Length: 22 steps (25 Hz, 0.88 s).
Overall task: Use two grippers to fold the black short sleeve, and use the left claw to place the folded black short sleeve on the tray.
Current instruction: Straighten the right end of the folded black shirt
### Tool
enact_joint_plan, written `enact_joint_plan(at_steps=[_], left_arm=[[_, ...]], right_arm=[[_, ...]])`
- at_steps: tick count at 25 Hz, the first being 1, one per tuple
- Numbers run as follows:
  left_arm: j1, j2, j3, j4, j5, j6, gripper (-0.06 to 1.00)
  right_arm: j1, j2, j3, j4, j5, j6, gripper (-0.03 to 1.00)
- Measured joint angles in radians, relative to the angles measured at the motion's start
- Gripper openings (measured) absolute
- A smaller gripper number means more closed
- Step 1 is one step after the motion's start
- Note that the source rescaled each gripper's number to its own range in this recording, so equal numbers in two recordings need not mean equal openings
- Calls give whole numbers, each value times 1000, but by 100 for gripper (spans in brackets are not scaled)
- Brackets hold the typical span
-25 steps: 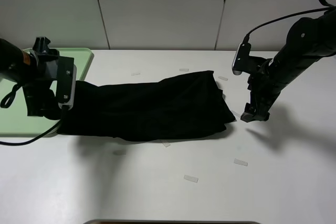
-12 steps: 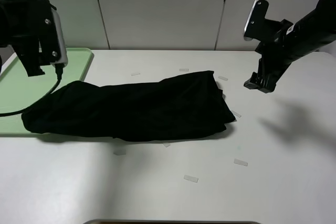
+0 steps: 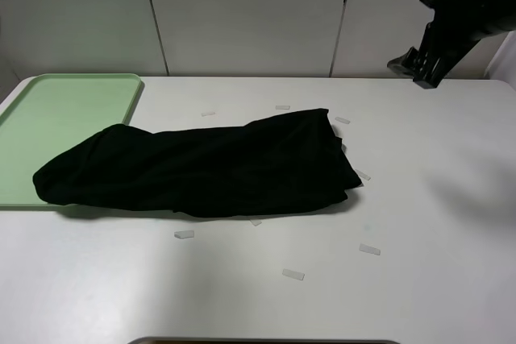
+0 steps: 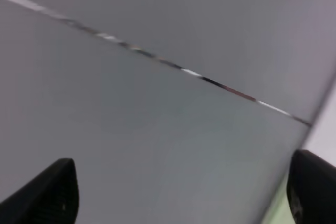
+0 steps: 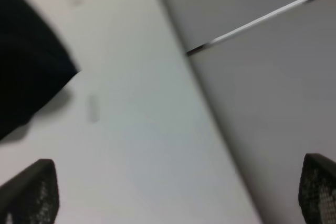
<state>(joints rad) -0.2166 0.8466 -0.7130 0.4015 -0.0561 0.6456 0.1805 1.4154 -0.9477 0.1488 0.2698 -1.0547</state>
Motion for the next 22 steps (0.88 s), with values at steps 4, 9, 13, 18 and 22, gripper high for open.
enact_joint_plan(at_steps=[4, 9, 13, 18, 22], left_arm=[[0, -202, 0, 1, 107, -197, 80], [0, -426, 0, 1, 289, -523, 80], [0, -590, 0, 1, 395, -631, 80], [0, -740, 0, 1, 467, -634, 82], [0, -843, -1, 1, 661, -578, 96]], right_arm=[[0, -97, 0, 28, -21, 0, 100], [0, -175, 0, 103, -21, 0, 100], [0, -233, 0, 135, -19, 0, 100], [0, -313, 0, 142, 13, 0, 100], [0, -374, 0, 150, 65, 0, 100]])
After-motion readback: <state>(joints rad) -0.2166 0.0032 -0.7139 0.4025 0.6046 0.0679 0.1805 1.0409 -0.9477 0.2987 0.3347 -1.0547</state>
